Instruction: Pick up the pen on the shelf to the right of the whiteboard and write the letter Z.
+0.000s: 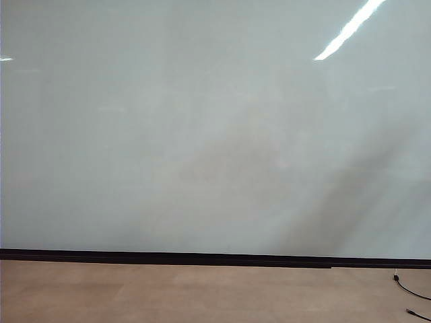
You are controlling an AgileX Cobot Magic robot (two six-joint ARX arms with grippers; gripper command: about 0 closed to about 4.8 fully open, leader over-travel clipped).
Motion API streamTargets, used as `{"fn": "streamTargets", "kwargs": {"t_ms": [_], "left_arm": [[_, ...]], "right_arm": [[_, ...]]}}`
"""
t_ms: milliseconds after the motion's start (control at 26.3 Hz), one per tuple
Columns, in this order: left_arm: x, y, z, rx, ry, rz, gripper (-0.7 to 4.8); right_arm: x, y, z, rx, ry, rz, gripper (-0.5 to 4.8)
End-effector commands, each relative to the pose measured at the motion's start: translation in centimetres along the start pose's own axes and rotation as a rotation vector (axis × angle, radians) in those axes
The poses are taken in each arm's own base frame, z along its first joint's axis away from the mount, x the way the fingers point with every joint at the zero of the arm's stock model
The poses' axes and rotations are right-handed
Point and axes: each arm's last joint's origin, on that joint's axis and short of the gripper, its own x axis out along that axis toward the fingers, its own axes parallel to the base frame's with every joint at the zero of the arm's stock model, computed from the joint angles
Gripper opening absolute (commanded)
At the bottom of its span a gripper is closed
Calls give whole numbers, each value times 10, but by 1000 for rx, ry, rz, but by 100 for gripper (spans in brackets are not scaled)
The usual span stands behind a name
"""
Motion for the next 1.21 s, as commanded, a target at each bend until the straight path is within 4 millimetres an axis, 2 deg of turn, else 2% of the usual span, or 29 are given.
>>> {"fn": "streamTargets", "kwargs": {"t_ms": [38,266,493,759,987,1101,1215], "left_arm": [[0,0,1,4,-7,-1,-5],[0,0,1,4,-7,-1,-5],[0,0,1,4,-7,-1,-4],[0,0,1,4,-7,-1,-5],[0,0,1,4,-7,-1,-4],[0,0,1,4,-7,-1,-4],[0,0,1,4,-7,-1,-4]], "right_arm": [[7,-7,-3,-31,-79,45,479],[24,-21,-21,-28,-51,93,479],[64,-36,-24,-26,-55,131,479],[112,-49,-43,63,-28,188,479],[121,-51,-47,89,-24,192,479],[122,-52,-46,85,-32,201,429],[128,-54,-41,75,-54,220,429]]}}
